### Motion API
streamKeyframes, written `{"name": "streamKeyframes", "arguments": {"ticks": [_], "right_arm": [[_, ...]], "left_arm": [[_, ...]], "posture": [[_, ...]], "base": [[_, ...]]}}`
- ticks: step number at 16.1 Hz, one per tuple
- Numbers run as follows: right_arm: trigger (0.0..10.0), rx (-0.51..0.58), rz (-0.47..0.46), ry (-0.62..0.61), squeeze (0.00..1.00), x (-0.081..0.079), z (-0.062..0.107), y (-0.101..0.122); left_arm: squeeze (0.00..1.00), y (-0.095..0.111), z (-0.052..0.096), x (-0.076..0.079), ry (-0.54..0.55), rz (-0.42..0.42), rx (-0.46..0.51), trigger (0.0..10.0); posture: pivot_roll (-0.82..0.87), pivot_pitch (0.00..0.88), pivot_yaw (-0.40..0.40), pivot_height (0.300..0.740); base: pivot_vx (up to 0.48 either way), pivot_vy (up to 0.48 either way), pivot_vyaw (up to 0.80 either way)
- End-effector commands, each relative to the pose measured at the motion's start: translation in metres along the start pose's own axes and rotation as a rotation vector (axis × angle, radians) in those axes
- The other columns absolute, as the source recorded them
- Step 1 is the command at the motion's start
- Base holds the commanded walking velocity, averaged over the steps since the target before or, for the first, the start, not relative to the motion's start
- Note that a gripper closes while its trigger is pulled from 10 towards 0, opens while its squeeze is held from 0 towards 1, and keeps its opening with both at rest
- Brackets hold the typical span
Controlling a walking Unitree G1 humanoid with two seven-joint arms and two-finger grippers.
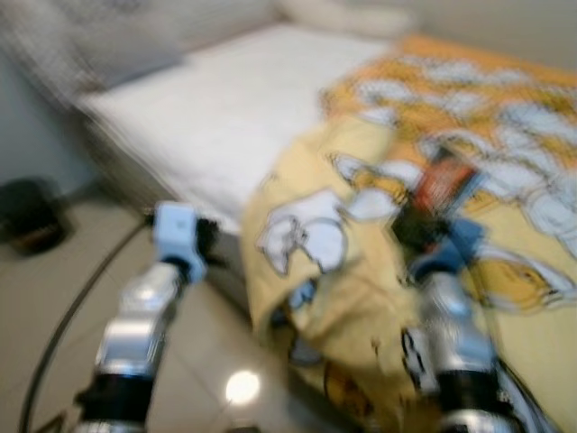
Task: Clean up the room
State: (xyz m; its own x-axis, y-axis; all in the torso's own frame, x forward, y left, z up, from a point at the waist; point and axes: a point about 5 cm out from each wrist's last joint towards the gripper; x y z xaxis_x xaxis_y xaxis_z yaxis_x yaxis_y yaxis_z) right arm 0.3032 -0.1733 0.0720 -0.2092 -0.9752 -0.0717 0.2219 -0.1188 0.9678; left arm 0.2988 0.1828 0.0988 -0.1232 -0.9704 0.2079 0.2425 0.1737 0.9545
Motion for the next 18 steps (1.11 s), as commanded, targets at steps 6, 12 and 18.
{"name": "streamKeyframes", "arguments": {"ticks": [6, 12, 18], "right_arm": [[10.0, 0.054, -0.039, 0.011, 0.0, 0.0042, -0.0033, 0.0141], [10.0, 0.034, -0.031, 0.028, 0.0, 0.0038, -0.0002, 0.0107], [10.0, 0.032, -0.003, 0.05, 0.0, 0.0014, 0.0011, 0.0102]], "left_arm": [[0.0, 0.01, -0.0021, -0.0016, 0.008, -0.011, 0.033, 10.0], [0.0, 0.0077, -0.0007, -0.0001, 0.002, -0.001, 0.025, 10.0], [0.0, 0.0018, 0.0033, -0.0029, 0.028, 0.021, 0.023, 10.0]], "posture": [[0.07, 0.0, 0.051, 0.74], [0.06, 0.0, 0.06, 0.74], [0.06, 0.0, 0.046, 0.74]], "base": [[0.0, 0.48, -0.79], [0.0, 0.48, -0.79], [0.0, 0.48, -0.79]]}}
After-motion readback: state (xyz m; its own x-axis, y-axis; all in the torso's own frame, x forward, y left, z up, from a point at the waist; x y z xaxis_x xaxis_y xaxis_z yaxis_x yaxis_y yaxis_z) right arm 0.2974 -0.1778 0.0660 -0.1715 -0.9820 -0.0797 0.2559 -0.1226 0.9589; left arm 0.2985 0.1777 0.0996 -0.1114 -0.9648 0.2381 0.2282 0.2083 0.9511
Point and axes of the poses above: a point about 5 cm out from each wrist's last joint towards the gripper, its own z axis pointing back from the gripper into the wrist, its own y axis along the axis of the wrist's last joint, x = y × z, and after that the axes turned 13 degrees about z, right-handed
